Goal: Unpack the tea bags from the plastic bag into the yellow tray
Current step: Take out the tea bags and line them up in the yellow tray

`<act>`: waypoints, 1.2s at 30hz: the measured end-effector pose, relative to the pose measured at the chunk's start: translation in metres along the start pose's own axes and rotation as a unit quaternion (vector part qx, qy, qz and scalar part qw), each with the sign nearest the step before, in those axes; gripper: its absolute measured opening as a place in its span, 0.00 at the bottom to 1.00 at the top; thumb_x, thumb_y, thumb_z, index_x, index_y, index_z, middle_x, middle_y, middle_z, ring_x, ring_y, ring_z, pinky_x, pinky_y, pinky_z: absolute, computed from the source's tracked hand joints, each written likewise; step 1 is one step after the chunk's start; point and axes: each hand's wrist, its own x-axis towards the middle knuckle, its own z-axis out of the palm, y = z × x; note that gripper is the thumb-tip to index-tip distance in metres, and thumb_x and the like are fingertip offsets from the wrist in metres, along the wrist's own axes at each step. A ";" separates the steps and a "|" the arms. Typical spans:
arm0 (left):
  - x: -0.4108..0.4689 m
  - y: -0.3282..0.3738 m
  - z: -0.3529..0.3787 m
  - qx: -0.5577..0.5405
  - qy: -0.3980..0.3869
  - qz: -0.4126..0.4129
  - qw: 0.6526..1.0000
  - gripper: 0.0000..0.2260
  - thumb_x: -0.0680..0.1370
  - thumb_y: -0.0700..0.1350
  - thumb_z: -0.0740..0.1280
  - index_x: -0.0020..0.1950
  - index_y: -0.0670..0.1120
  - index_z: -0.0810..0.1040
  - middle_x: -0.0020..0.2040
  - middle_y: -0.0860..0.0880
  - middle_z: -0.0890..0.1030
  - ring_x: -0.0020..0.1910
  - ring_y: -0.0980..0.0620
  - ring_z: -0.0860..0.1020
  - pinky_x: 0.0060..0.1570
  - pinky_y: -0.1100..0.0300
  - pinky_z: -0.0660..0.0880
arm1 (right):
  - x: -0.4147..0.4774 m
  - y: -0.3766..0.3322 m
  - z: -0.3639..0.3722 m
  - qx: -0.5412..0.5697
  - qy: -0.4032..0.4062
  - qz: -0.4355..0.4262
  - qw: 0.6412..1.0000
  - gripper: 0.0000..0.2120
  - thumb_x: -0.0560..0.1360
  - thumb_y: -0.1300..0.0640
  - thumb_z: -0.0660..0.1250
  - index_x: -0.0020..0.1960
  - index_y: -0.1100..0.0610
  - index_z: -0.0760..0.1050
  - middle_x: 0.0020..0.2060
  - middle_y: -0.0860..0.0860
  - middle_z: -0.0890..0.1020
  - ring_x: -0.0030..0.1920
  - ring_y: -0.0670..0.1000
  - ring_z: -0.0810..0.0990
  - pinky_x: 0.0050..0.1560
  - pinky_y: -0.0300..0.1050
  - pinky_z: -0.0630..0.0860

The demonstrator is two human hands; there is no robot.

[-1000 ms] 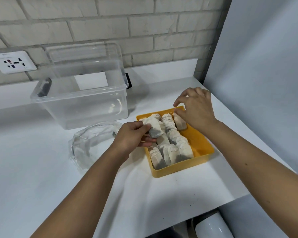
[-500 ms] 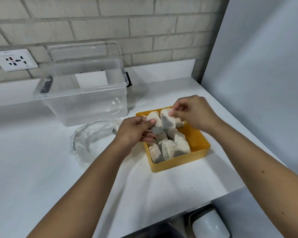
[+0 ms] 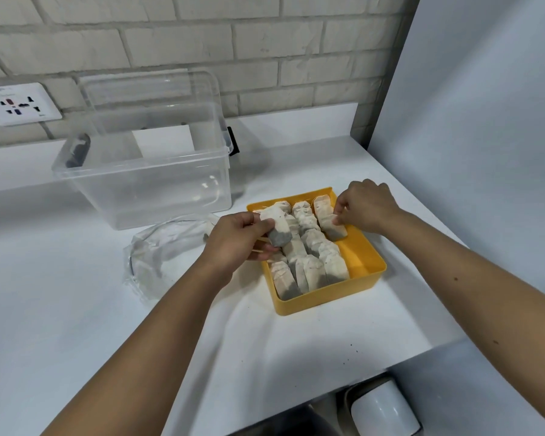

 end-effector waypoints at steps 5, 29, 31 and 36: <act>0.002 -0.002 0.001 0.001 -0.006 0.001 1.000 0.04 0.78 0.42 0.71 0.46 0.42 0.82 0.36 0.48 0.84 0.33 0.53 0.82 0.40 0.55 0.83 | 0.014 -0.007 0.013 -0.073 0.058 0.036 0.995 0.11 0.75 0.42 0.68 0.53 0.46 0.82 0.56 0.52 0.77 0.60 0.56 0.72 0.59 0.51 0.68; 0.003 0.021 0.018 0.084 -0.018 0.080 0.993 0.03 0.76 0.43 0.73 0.43 0.47 0.83 0.39 0.51 0.84 0.35 0.54 0.83 0.37 0.59 0.80 | -0.047 -0.031 -0.063 0.267 0.053 -0.056 0.961 0.07 0.69 0.49 0.77 0.42 0.50 0.84 0.37 0.45 0.84 0.39 0.44 0.80 0.44 0.43 0.77; 0.002 0.018 0.013 0.094 0.003 0.074 0.993 0.04 0.77 0.43 0.72 0.42 0.47 0.84 0.39 0.52 0.85 0.34 0.55 0.83 0.35 0.59 0.80 | -0.043 -0.015 -0.062 0.217 0.068 -0.038 0.973 0.06 0.71 0.48 0.75 0.44 0.50 0.83 0.40 0.45 0.83 0.42 0.47 0.79 0.46 0.45 0.76; -0.007 0.000 -0.010 0.073 0.041 0.055 0.995 0.05 0.77 0.43 0.71 0.48 0.44 0.85 0.42 0.47 0.85 0.37 0.52 0.83 0.36 0.58 0.79 | -0.029 0.011 -0.021 0.035 0.000 -0.012 0.999 0.08 0.73 0.45 0.72 0.49 0.48 0.82 0.63 0.50 0.77 0.64 0.56 0.69 0.59 0.53 0.66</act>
